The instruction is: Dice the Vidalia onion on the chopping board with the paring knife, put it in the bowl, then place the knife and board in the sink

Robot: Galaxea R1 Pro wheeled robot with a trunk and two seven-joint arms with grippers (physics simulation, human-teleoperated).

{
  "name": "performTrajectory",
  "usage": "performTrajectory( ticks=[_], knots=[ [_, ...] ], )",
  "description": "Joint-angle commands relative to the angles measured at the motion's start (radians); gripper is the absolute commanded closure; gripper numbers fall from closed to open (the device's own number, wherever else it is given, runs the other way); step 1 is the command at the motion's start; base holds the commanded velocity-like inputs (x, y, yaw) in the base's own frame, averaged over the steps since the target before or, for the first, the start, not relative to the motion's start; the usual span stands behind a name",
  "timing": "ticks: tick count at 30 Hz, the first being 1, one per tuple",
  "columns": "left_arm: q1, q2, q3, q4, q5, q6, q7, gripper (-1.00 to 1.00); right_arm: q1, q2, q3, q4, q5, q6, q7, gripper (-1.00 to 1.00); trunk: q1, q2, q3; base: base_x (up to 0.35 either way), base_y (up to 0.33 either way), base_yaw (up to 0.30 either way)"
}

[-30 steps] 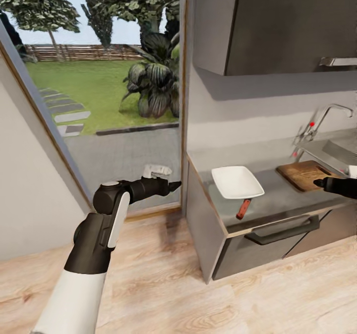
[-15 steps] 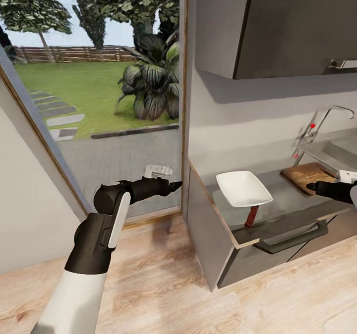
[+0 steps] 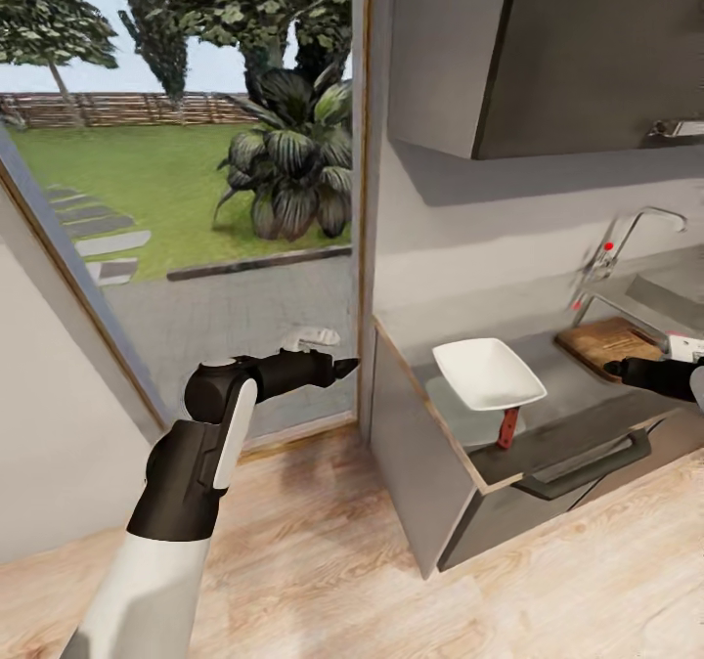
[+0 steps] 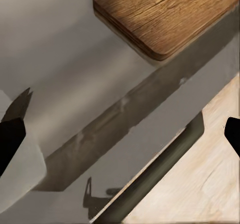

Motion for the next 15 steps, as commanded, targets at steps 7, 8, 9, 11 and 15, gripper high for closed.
performTrajectory(
  ticks=[7, 8, 9, 11, 15],
  knots=[
    [-0.001, 0.0, 0.001, -0.001, 0.002, 0.006, -0.001, -1.0, -0.001, 0.0, 0.0, -0.001, -0.011, 0.004, -0.01, -1.0, 0.001, -0.002, 0.003, 0.035, 0.057, -0.236],
    [-0.001, 0.0, 0.001, -0.001, 0.002, 0.006, -0.001, -1.0, -0.001, 0.0, 0.0, -0.001, -0.011, 0.004, -0.01, -1.0, 0.001, -0.002, 0.004, 0.009, 0.014, -0.242],
    [-0.001, 0.0, 0.001, -0.001, 0.002, 0.006, -0.001, -1.0, -0.001, 0.0, 0.0, -0.001, -0.011, 0.004, -0.01, -1.0, 0.001, -0.002, 0.005, 0.003, 0.005, -0.244],
    [-0.001, 0.0, 0.001, -0.001, 0.002, 0.006, -0.001, -1.0, -0.001, 0.0, 0.0, -0.001, -0.011, 0.004, -0.01, -1.0, 0.001, -0.002, 0.007, 0.002, 0.003, -0.244],
    [-0.001, 0.0, 0.002, -0.001, 0.002, 0.006, -0.001, -1.0, -0.001, 0.001, 0.001, -0.001, -0.011, 0.004, -0.01, -1.0, 0.001, -0.002, 0.01, 0.001, 0.001, -0.244]
  ],
)
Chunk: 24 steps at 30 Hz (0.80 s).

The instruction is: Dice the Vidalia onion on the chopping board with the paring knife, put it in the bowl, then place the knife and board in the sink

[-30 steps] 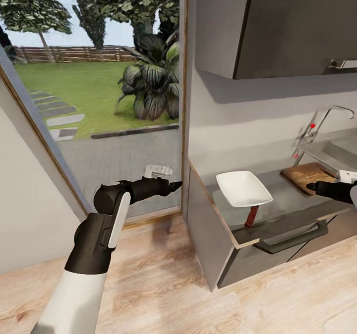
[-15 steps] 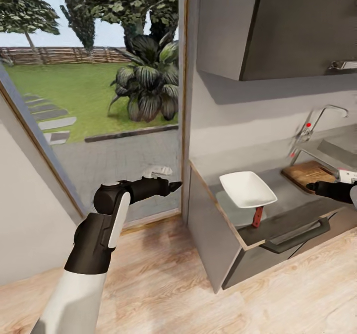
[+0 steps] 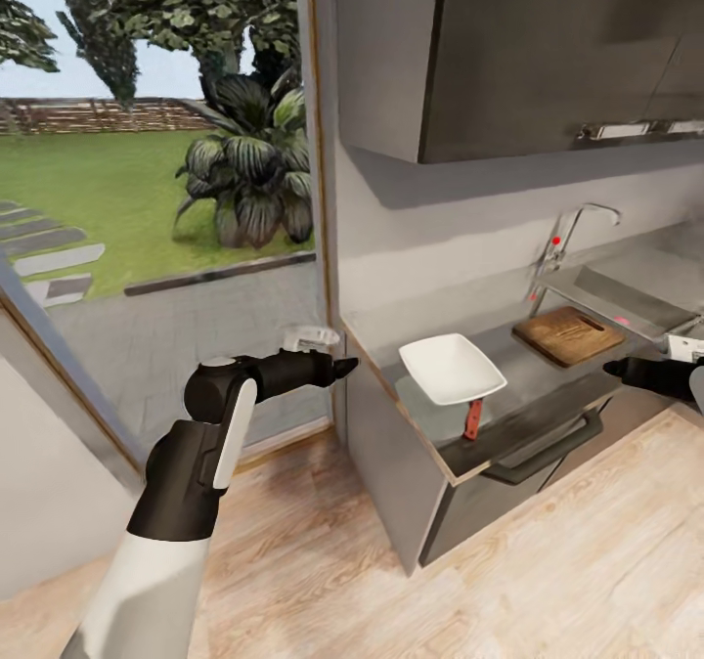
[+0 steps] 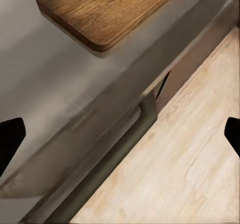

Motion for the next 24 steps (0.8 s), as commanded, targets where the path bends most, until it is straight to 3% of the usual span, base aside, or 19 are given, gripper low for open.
performTrajectory(
  ticks=[1, 8, 24],
  knots=[
    [-0.001, 0.0, 0.001, -0.001, 0.002, 0.006, -0.001, -1.0, -0.001, 0.0, 0.0, -0.001, -0.01, 0.003, -0.009, -1.0, 0.001, -0.002, -0.001, 0.0, 0.001, -0.244],
    [-0.001, 0.0, 0.002, -0.001, 0.002, 0.006, -0.001, -1.0, -0.001, 0.0, 0.001, -0.001, -0.011, 0.003, -0.009, -1.0, 0.001, -0.002, 0.004, 0.0, 0.028, -0.205],
    [-0.001, 0.0, -0.001, -0.001, 0.002, 0.006, -0.001, -1.0, -0.001, 0.018, 0.002, -0.001, -0.01, 0.005, -0.009, -1.0, 0.001, -0.002, 0.004, 0.056, 0.269, -0.009]
  ],
)
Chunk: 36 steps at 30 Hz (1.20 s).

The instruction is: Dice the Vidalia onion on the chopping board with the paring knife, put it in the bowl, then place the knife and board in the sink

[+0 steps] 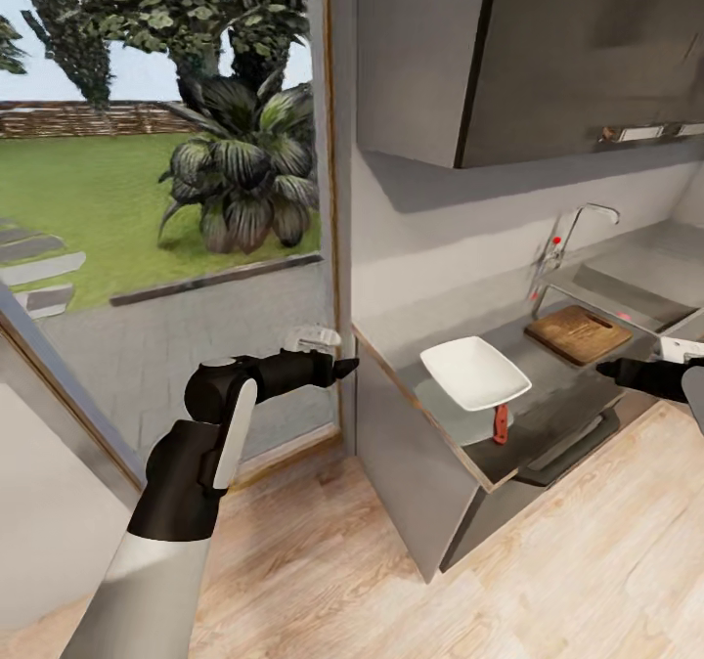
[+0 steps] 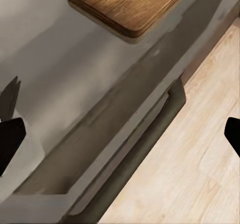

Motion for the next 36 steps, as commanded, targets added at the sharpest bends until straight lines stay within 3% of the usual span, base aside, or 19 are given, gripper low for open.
performTrajectory(
  ticks=[1, 36],
  knots=[
    [-0.001, 0.0, 0.001, -0.001, 0.002, 0.006, -0.001, -1.0, -0.001, 0.0, 0.0, -0.001, -0.011, 0.004, -0.009, -1.0, 0.001, -0.002, -0.002, 0.027, 0.09, 0.0],
    [-0.001, 0.0, -0.012, -0.001, 0.002, 0.005, -0.001, -1.0, -0.001, 0.031, 0.005, -0.001, -0.013, 0.037, -0.014, -1.0, 0.001, -0.002, -0.002, 0.042, 0.03, 0.0]
  ],
)
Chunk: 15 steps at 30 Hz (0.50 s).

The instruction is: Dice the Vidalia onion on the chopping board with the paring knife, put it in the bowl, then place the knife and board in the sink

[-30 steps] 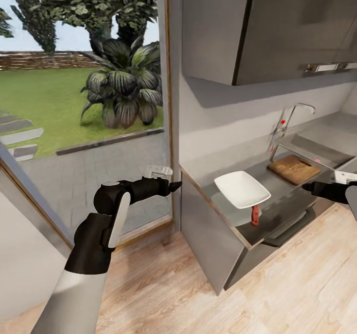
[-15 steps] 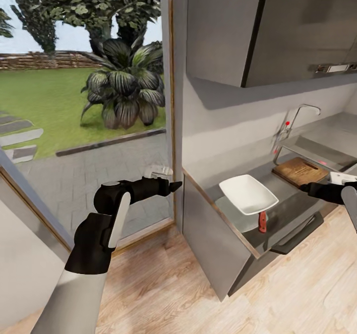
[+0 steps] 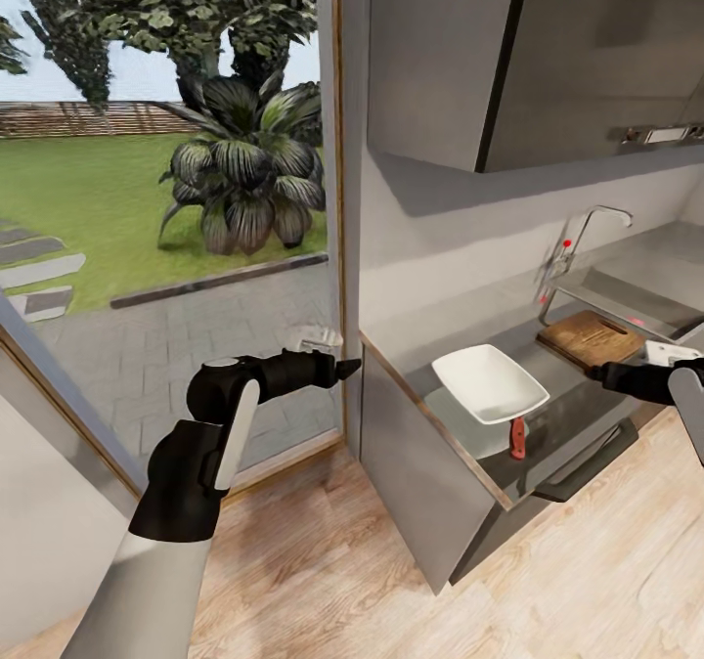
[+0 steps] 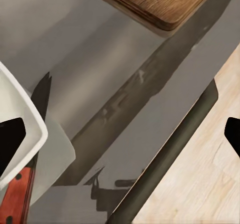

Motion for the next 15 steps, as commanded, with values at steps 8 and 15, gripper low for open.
performTrajectory(
  ticks=[8, 15],
  knots=[
    [-0.001, 0.0, -0.013, -0.001, 0.002, 0.005, -0.002, -1.0, 0.026, 0.061, 0.036, -0.001, -0.013, 0.01, -0.008, -1.0, 0.001, -0.002, -0.002, 0.0, 0.0, 0.0],
    [-0.001, 0.0, -0.012, 0.0, 0.002, 0.004, -0.002, -1.0, 0.055, 0.08, 0.037, -0.001, -0.013, 0.01, -0.008, -1.0, 0.001, -0.002, -0.002, 0.0, 0.0, 0.0]
  ],
)
